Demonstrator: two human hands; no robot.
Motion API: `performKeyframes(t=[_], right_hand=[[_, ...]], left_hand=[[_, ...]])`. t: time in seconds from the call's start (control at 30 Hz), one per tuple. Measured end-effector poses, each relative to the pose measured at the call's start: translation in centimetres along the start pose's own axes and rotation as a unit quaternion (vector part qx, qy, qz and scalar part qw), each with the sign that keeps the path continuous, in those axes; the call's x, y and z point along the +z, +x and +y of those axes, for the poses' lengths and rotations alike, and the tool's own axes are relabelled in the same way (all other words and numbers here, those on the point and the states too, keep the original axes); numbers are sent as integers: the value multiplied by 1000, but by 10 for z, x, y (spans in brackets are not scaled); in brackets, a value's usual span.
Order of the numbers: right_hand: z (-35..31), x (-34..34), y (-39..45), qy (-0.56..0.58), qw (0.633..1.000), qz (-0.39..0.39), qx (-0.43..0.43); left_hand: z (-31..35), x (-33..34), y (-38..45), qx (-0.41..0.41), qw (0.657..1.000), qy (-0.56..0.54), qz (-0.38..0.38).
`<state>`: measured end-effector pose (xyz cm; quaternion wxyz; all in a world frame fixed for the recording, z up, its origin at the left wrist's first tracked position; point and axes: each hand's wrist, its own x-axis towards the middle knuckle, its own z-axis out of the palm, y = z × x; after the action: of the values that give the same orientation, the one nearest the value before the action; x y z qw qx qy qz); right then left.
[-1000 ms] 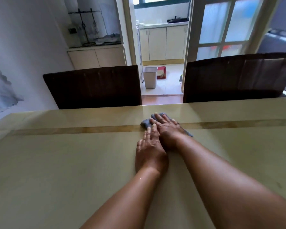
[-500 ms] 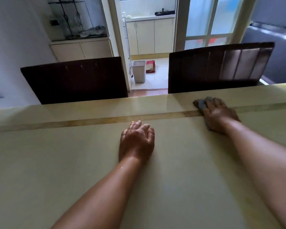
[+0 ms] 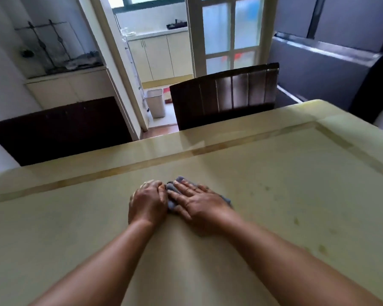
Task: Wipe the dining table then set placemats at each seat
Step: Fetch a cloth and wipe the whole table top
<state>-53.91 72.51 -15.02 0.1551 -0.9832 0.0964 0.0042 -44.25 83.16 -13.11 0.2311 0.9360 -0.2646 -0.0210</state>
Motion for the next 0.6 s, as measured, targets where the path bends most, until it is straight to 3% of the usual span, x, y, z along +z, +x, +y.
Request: performKeyframes(t=[0.2,0.3,0.4,0.6], right_hand=[[124,-52,-46,-13,969,23,247],[132,-51,-59,-12,953,22,301],[93,-36,-63,-1,966,14,260],[-40,17,-109,1,998,7,63]], left_hand=[[6,18,-58,46,999,-2,-7],[4,14,-71,62,998,17,-16],[0,2,-89,64,997,19,-28],[-8,-8,-142,20,999,-11,-28]])
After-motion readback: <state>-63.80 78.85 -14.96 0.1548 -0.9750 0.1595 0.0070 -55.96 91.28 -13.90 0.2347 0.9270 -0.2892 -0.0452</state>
